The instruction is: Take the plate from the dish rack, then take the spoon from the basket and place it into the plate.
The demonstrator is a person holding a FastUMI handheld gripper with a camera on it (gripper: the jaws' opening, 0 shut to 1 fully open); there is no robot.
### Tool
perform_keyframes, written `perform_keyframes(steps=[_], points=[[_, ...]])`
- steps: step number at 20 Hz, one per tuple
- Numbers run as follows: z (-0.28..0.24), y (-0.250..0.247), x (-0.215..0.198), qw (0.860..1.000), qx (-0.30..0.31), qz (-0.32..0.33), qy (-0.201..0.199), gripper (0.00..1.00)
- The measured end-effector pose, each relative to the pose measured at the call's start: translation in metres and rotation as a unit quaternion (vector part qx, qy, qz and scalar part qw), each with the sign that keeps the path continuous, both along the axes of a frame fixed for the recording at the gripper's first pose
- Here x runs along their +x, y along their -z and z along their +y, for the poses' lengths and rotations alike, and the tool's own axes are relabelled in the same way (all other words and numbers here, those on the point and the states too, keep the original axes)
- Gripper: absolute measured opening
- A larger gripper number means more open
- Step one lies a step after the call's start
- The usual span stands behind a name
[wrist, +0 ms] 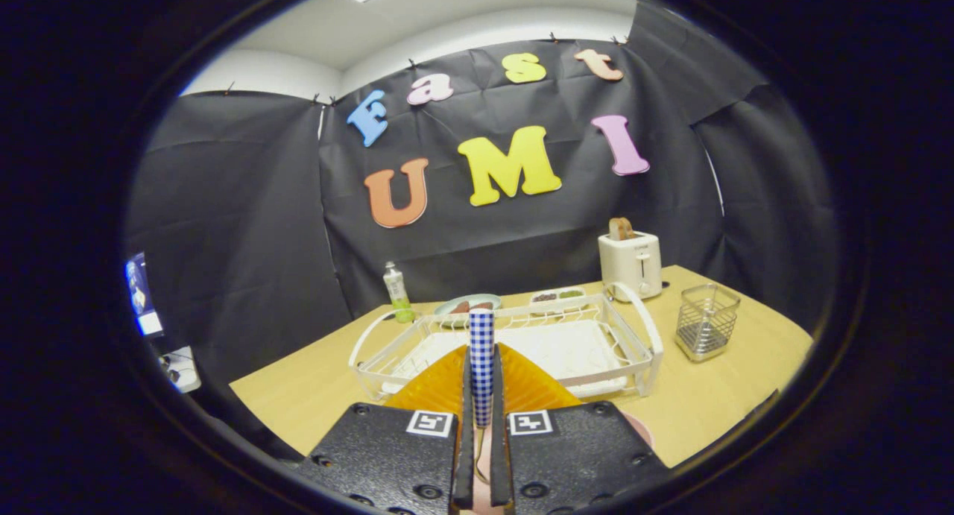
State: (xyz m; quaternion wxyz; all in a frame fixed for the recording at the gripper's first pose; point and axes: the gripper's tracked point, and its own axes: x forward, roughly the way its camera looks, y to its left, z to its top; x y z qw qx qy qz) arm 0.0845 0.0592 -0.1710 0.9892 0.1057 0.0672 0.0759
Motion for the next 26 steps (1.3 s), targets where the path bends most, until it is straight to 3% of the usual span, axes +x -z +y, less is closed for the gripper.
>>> perform_keyframes(steps=[7, 11, 13, 17, 21, 26], points=[[-0.021, 0.024, 0.006, 0.999, 0.016, 0.019, 0.031, 0.18], [-0.035, 0.025, -0.004, 0.999, -0.007, 0.032, 0.041, 0.2], [-0.045, 0.018, -0.013, 0.998, -0.016, 0.035, 0.049, 0.33], [-0.076, -0.013, -0.037, 0.994, -0.045, 0.003, 0.097, 0.85], [-0.078, -0.045, -0.062, 0.989, -0.08, -0.04, 0.116, 0.88], [-0.073, -0.059, -0.082, 0.989, -0.088, -0.038, 0.117, 0.91]])
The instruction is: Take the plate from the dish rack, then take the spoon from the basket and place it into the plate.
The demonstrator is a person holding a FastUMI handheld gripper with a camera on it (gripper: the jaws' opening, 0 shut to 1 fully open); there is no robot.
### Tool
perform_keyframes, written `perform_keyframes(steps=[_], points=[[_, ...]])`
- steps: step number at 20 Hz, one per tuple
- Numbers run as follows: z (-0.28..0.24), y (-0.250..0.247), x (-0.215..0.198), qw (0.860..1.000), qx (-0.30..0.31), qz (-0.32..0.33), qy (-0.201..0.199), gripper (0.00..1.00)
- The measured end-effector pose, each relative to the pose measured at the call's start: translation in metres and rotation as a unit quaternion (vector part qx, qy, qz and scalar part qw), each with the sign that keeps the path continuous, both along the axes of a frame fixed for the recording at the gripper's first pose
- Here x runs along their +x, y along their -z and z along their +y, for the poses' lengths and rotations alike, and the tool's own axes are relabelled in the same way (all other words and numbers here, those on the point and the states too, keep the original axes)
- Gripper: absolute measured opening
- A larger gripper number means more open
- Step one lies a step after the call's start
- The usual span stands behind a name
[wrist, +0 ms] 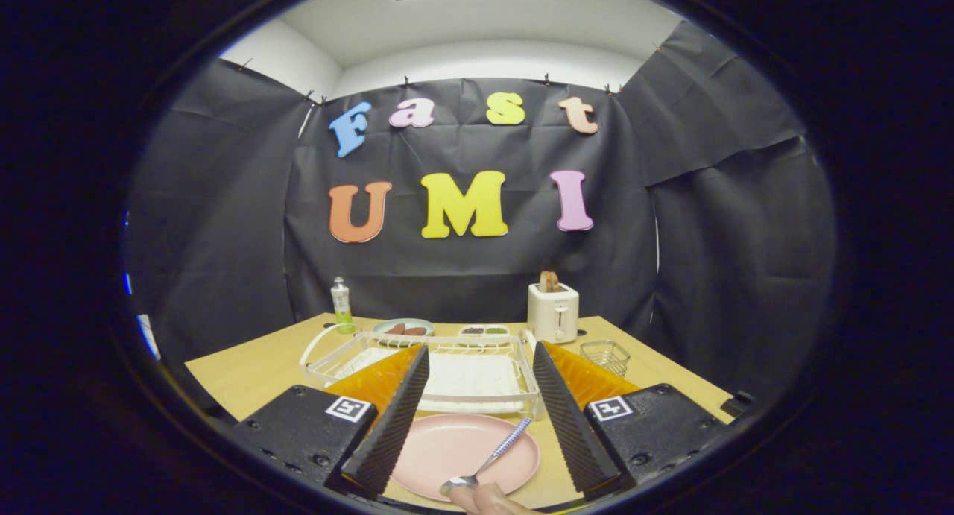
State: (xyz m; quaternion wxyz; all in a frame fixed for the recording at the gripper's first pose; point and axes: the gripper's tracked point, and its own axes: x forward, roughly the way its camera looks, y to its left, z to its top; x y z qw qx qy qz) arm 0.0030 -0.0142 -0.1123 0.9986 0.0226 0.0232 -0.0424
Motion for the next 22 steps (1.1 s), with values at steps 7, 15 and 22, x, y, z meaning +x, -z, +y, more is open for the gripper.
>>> perform_keyframes(steps=[7, 15, 22], points=[[-0.001, -0.008, -0.01, 1.0, -0.001, -0.004, -0.002, 0.91], [-0.004, -0.013, -0.018, 1.0, 0.0, -0.006, -0.003, 0.91], [-0.008, -0.013, -0.019, 1.0, 0.017, -0.001, -0.001, 0.91]])
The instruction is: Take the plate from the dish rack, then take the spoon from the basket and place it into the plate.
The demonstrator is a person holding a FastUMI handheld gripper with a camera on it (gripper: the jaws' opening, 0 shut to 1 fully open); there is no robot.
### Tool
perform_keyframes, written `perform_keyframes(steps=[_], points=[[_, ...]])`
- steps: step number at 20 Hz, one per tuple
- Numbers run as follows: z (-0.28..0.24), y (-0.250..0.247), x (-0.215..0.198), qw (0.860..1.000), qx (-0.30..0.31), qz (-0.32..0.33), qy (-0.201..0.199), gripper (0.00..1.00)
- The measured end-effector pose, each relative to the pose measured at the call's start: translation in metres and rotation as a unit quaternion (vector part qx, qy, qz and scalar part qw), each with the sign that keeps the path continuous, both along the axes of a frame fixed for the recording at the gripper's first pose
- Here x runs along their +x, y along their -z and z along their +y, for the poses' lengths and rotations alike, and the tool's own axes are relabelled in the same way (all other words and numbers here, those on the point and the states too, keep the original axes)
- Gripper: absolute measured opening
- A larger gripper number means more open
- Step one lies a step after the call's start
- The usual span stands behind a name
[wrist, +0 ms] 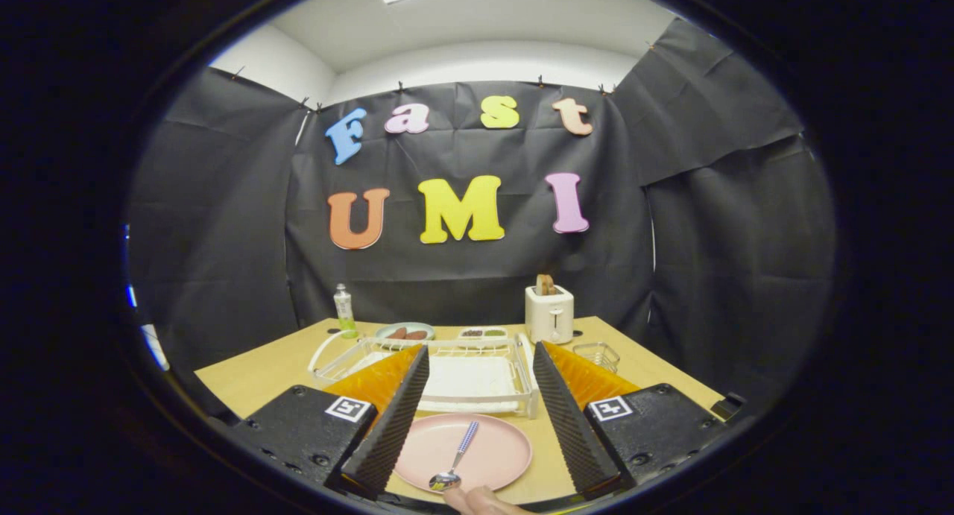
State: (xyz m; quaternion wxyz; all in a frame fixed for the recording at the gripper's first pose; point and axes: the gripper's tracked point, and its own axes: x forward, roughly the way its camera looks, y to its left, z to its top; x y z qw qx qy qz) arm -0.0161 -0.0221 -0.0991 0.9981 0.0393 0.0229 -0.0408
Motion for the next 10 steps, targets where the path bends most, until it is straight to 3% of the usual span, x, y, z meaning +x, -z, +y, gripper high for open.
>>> perform_keyframes(steps=[10], points=[[-0.0027, -0.0018, -0.0059, 1.0, 0.012, 0.002, -0.006, 0.91]])
